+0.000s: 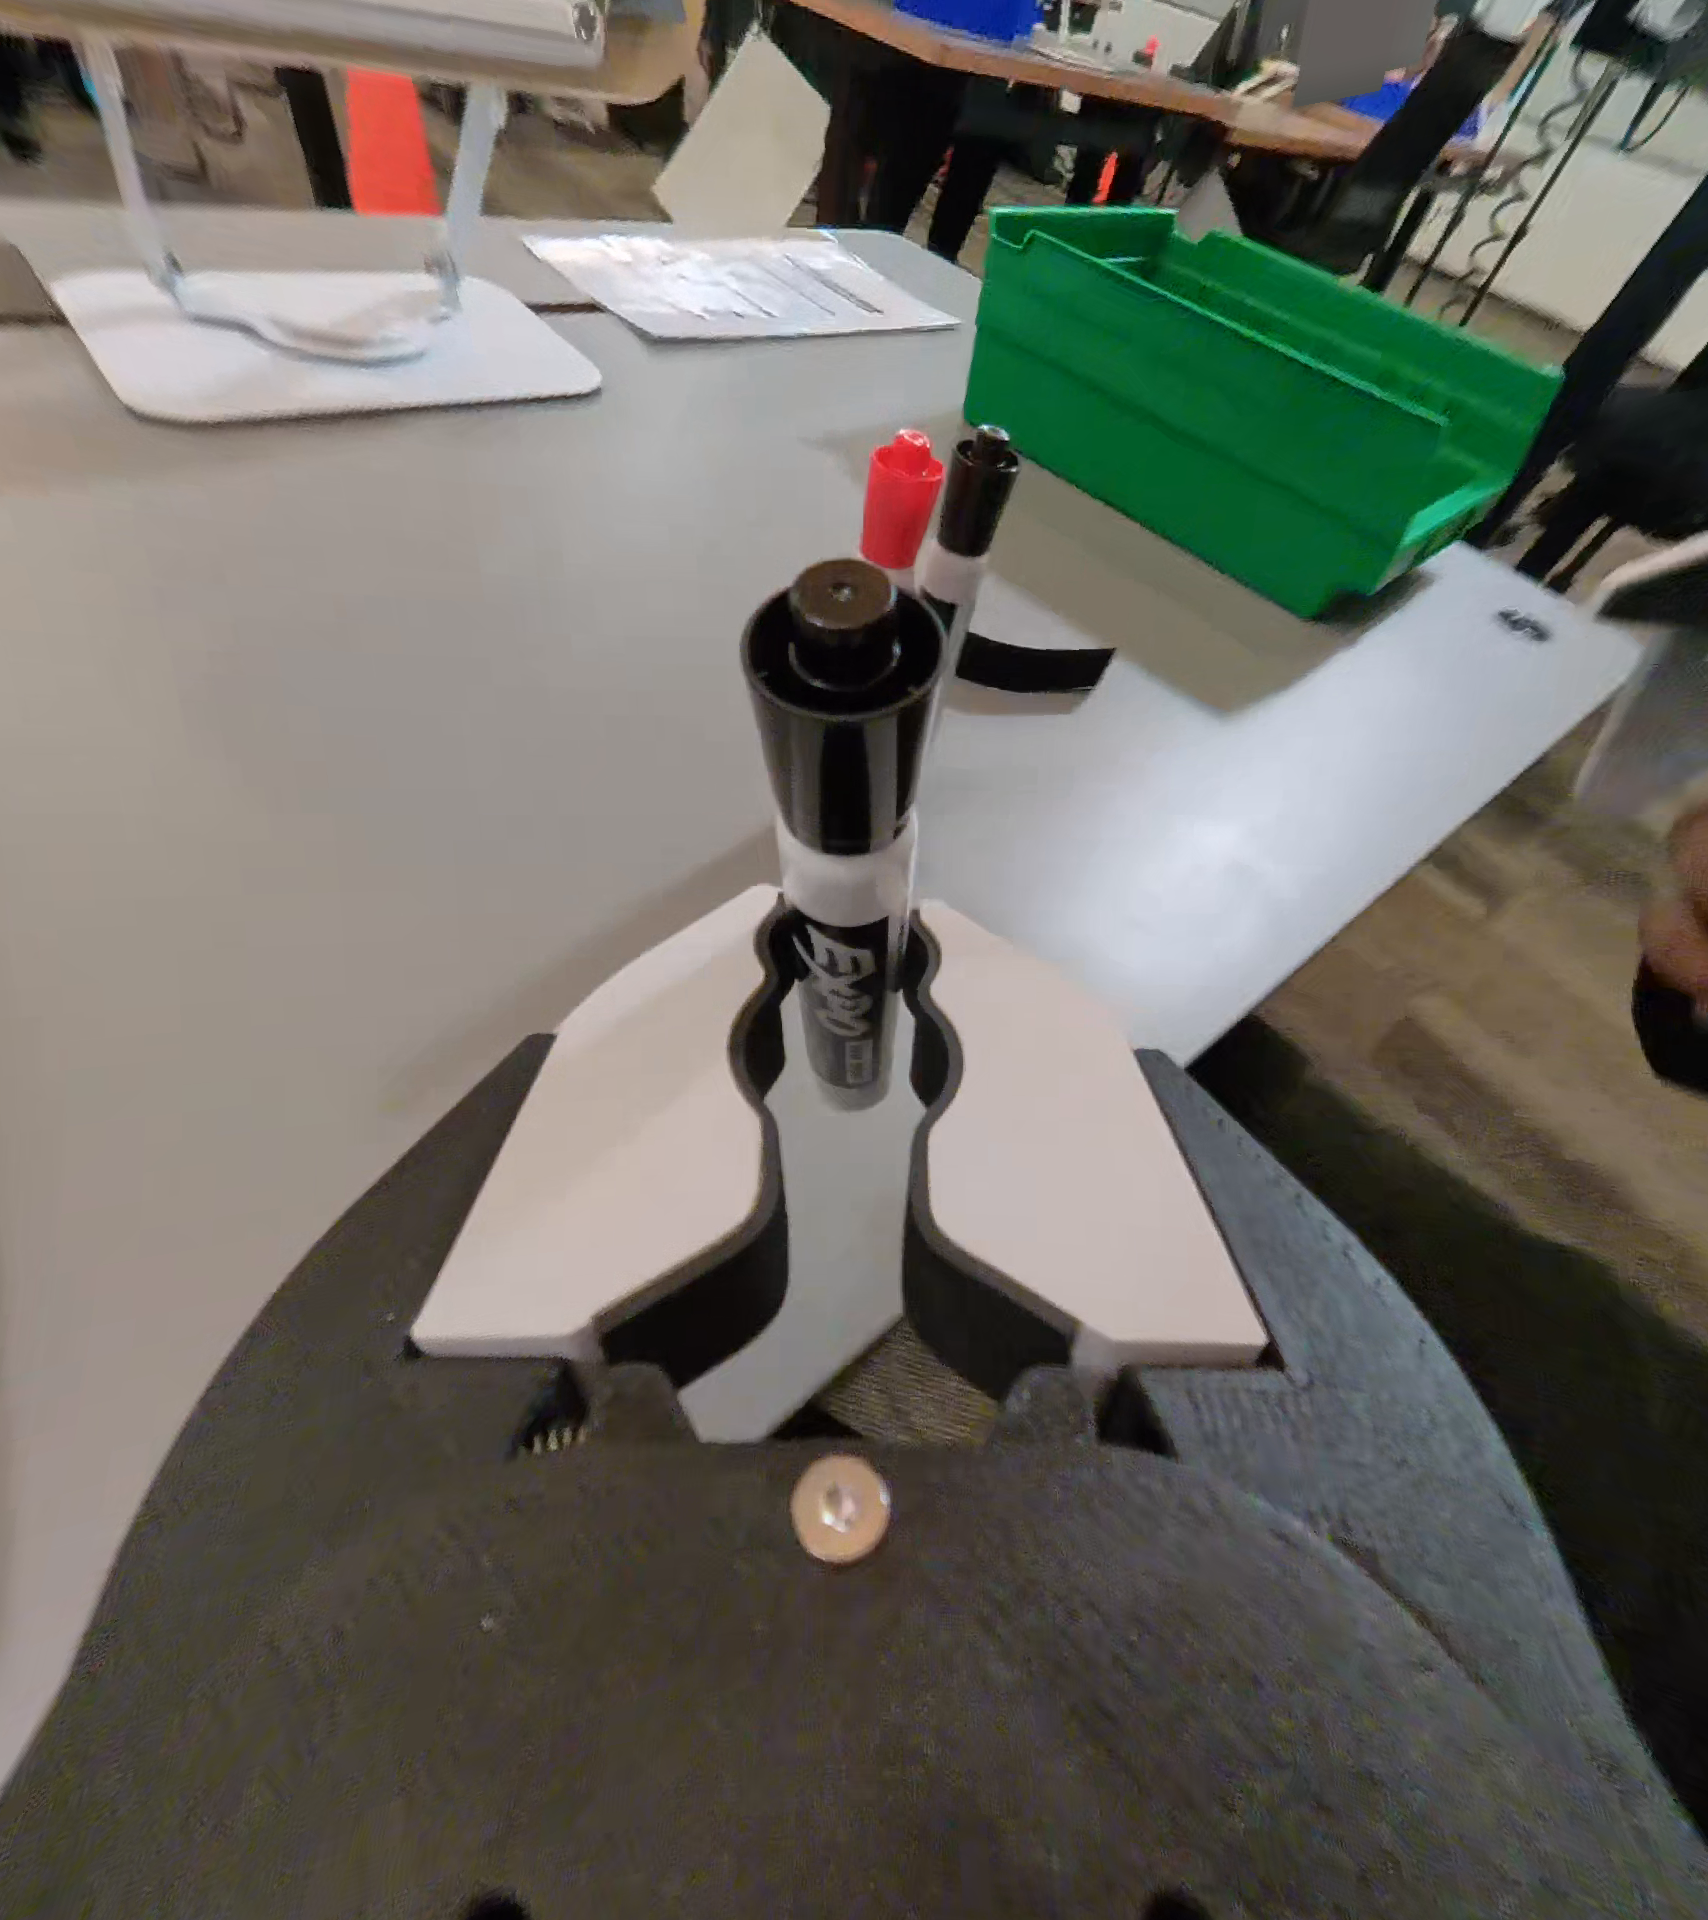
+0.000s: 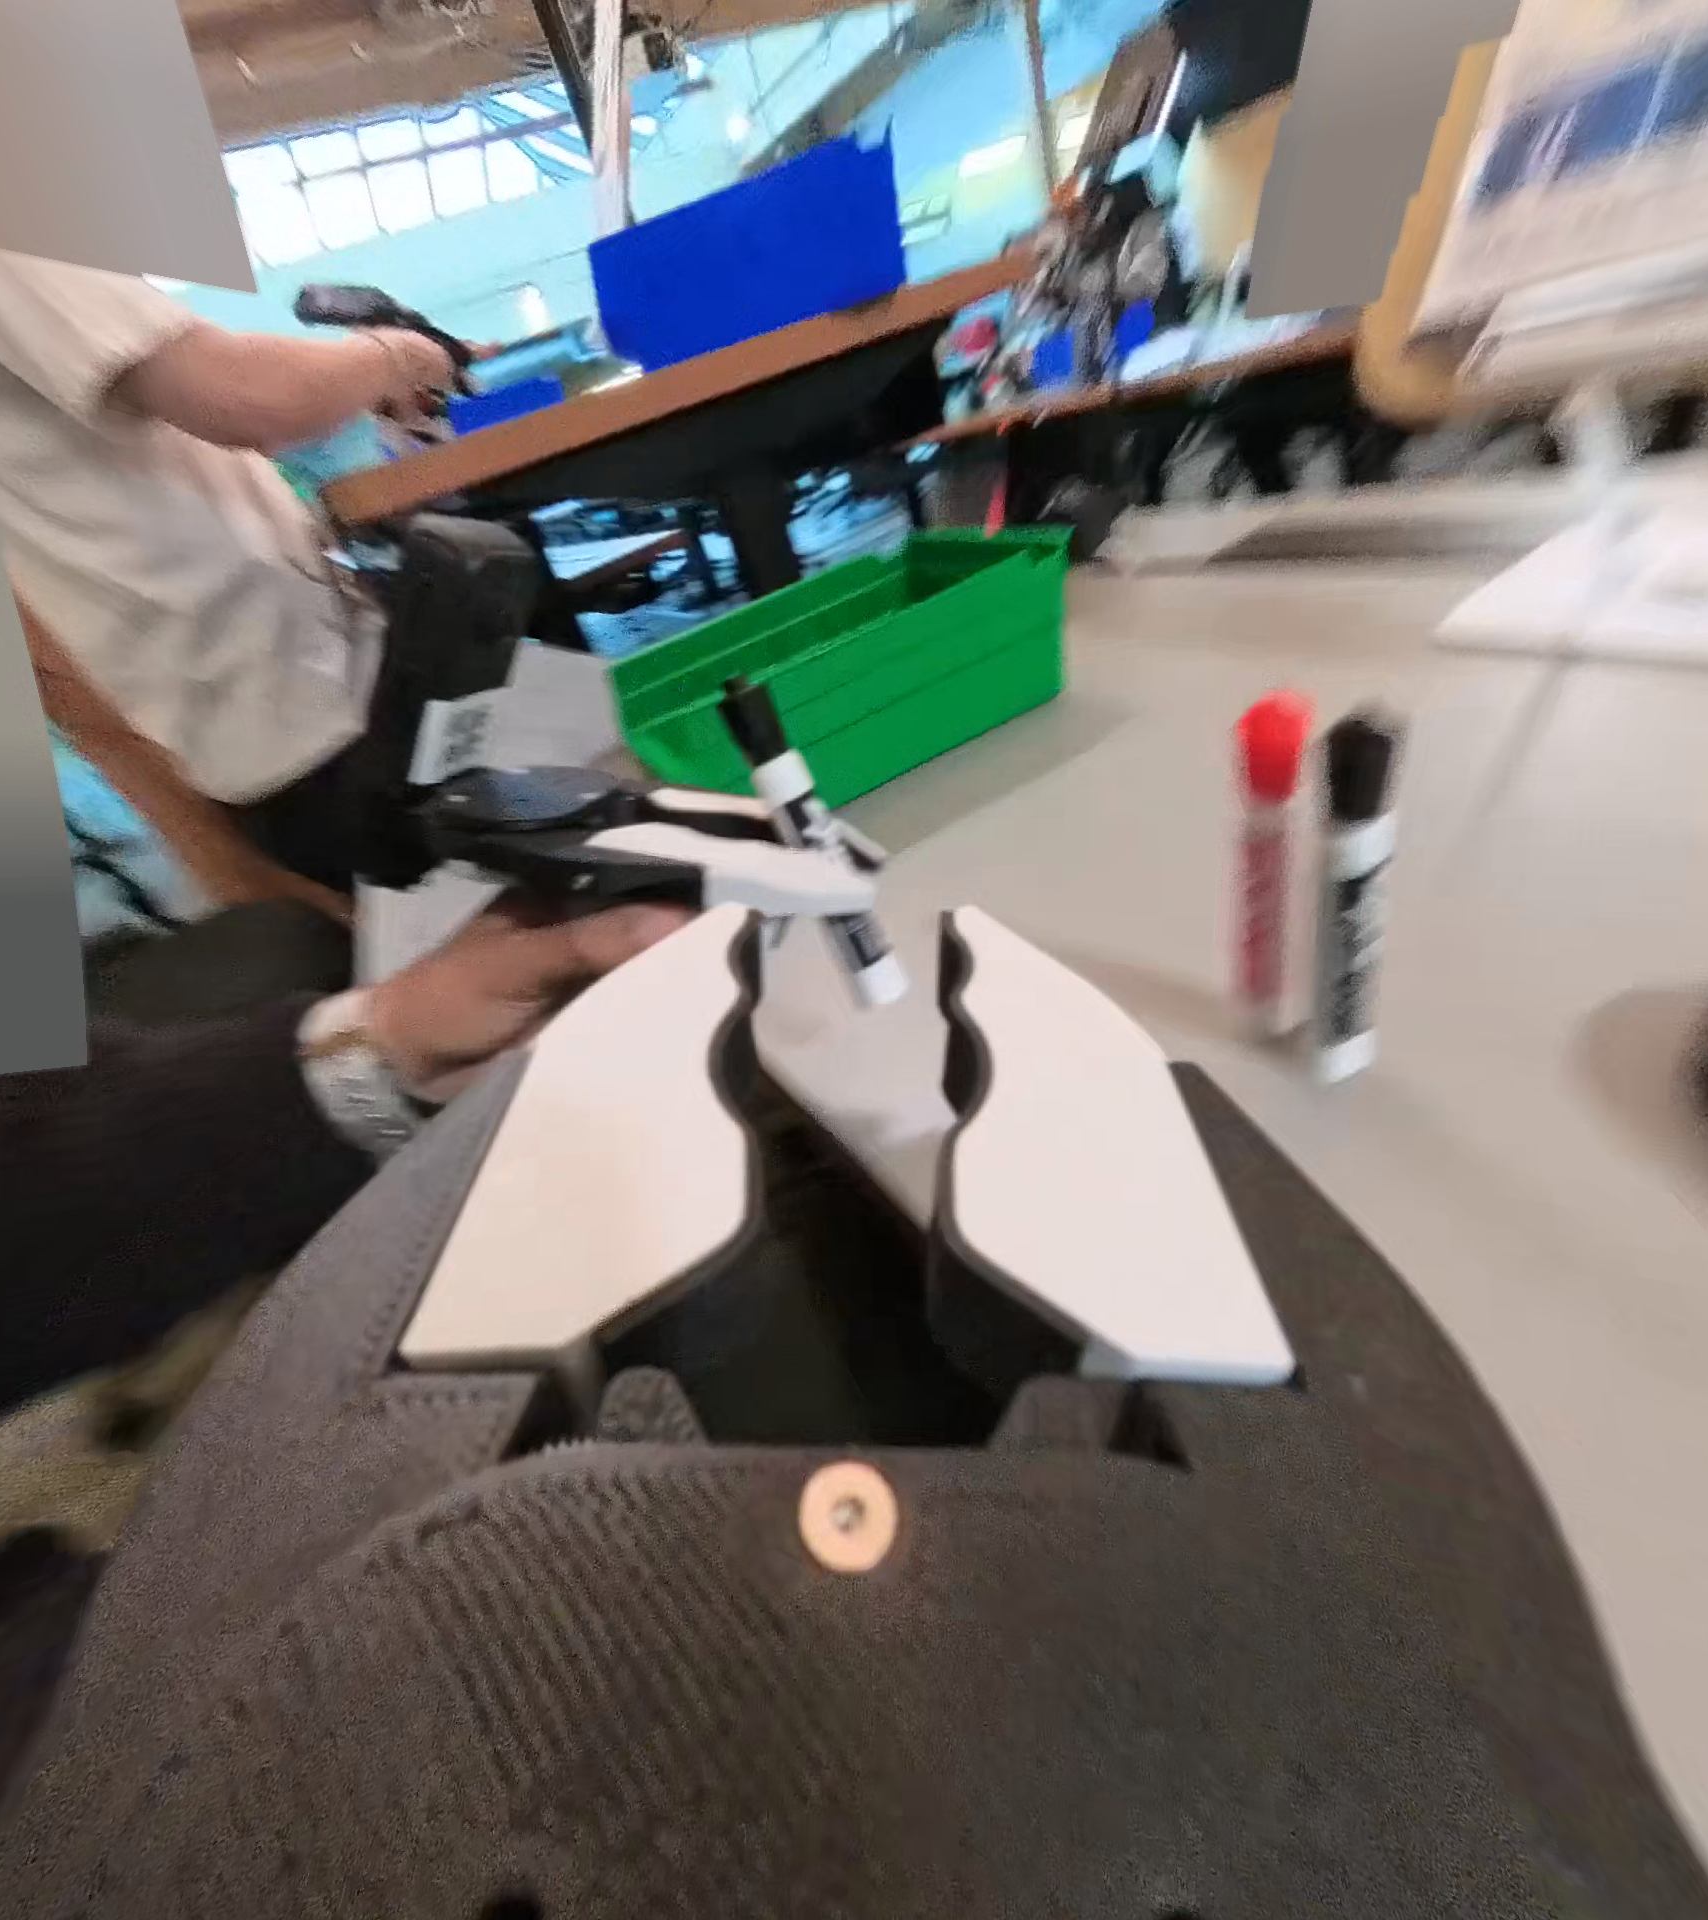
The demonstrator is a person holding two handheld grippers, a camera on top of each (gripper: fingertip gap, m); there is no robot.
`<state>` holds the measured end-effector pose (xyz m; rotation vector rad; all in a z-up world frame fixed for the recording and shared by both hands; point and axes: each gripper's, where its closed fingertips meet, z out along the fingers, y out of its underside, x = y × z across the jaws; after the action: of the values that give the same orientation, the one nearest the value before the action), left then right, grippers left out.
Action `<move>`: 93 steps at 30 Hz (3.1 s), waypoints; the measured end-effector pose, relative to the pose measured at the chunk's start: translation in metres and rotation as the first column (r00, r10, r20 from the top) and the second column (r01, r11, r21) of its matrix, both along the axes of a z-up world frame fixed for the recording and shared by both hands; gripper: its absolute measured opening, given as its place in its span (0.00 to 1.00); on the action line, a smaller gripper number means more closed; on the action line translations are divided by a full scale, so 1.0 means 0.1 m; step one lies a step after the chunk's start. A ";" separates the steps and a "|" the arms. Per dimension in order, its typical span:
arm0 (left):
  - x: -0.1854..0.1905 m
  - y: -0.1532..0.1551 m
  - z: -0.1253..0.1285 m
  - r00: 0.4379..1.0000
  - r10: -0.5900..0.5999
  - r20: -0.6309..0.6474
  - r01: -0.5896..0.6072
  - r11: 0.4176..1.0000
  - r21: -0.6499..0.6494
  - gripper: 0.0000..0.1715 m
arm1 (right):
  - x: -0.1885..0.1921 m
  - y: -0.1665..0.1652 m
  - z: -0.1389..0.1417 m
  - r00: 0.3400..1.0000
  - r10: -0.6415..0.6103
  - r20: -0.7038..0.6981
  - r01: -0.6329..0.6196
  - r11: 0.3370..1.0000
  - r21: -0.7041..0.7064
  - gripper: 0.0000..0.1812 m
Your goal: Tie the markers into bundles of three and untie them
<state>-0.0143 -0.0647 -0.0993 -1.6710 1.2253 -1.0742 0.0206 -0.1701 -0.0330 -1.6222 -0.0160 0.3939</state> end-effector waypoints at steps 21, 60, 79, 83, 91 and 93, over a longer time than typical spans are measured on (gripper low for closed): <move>-0.05 0.14 -0.11 0.999 -0.024 -0.023 0.024 1.000 0.014 0.12 | 0.66 0.01 -0.39 0.924 -0.290 0.250 0.316 0.946 -0.072 0.27; 0.93 0.72 -0.50 0.952 -0.147 -0.270 0.200 0.964 0.178 0.12 | 1.09 0.77 0.10 0.891 -0.268 0.366 0.208 0.958 0.196 0.37; 0.94 0.74 -0.56 0.944 -0.142 -0.298 0.199 0.965 0.172 0.15 | 1.10 0.79 -0.02 0.967 -0.170 0.188 0.155 0.984 0.091 0.43; 0.94 0.73 -0.60 0.936 -0.148 -0.321 0.207 0.966 0.156 0.18 | 1.17 0.78 0.01 0.965 -0.200 0.170 0.182 0.977 0.115 0.46; 0.80 0.73 -0.77 0.888 -0.221 -0.404 0.254 0.967 0.029 0.29 | 1.48 0.70 0.18 0.899 -0.400 0.180 0.354 0.904 0.238 0.55; 0.79 0.75 -0.75 0.894 -0.230 -0.384 0.248 0.969 -0.004 0.29 | 1.49 0.70 0.20 0.900 -0.401 0.170 0.354 0.901 0.249 0.55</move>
<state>0.0643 0.0107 -0.1741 -1.7811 1.7318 -0.8739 0.1701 -0.1001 -0.0127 -1.4078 0.0900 -0.0889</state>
